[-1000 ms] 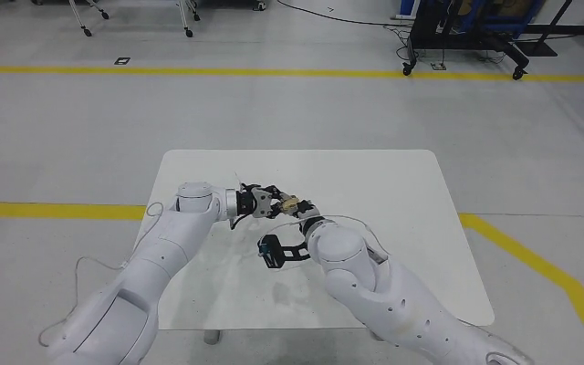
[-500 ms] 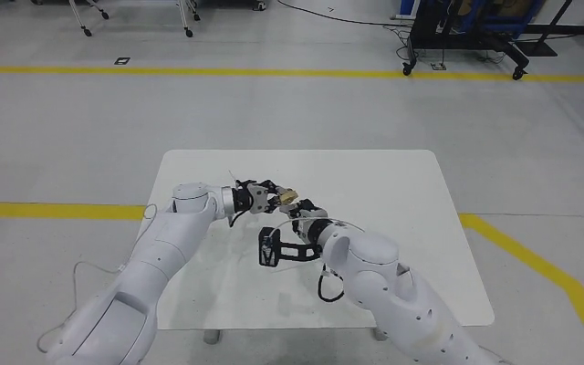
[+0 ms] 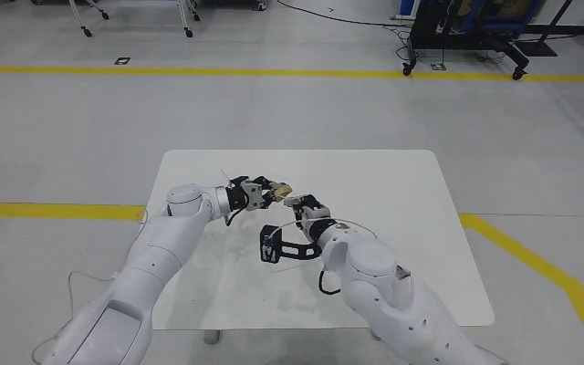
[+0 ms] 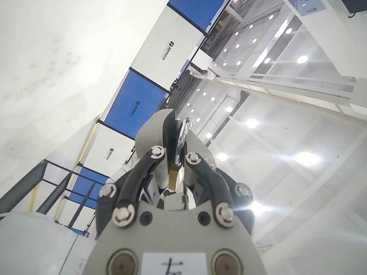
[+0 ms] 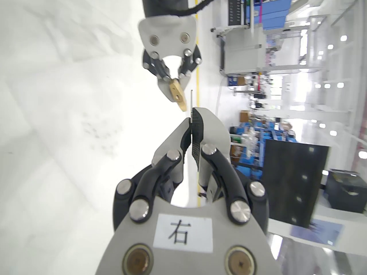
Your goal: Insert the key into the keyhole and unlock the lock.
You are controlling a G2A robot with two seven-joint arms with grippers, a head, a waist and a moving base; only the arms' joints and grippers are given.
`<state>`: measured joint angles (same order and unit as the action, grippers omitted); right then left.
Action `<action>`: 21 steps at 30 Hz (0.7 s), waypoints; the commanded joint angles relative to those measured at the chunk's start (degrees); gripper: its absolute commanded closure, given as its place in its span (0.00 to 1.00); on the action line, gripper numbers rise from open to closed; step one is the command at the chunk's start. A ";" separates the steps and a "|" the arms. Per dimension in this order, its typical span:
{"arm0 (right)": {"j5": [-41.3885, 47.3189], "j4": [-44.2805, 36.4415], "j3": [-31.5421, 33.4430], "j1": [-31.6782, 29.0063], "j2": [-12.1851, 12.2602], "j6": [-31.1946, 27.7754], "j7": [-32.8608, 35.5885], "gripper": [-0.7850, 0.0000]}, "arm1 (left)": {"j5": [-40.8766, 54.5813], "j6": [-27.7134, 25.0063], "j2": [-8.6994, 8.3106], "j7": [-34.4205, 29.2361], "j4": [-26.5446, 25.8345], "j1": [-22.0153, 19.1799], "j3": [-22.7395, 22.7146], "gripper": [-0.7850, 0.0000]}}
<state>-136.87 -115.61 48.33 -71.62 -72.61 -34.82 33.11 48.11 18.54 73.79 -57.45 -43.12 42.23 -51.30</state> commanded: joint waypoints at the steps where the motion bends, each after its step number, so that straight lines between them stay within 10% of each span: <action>1: -9.42 2.84 0.11 -0.86 0.90 6.30 -9.00 1.00 | -0.29 -0.06 -0.18 0.58 -0.85 0.46 -0.49 1.00; 7: -14.89 8.68 6.31 -6.31 3.26 19.39 -24.88 1.00 | -0.75 0.12 -0.61 1.78 -2.64 1.49 -1.86 1.00; 21: -24.90 9.40 3.66 -6.39 3.41 21.07 -24.28 1.00 | -0.06 0.67 -0.83 4.61 -5.27 3.21 -3.35 1.00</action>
<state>-155.56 -106.65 53.23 -77.93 -69.22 -14.55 10.34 48.18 19.09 72.97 -53.44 -47.75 45.10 -54.57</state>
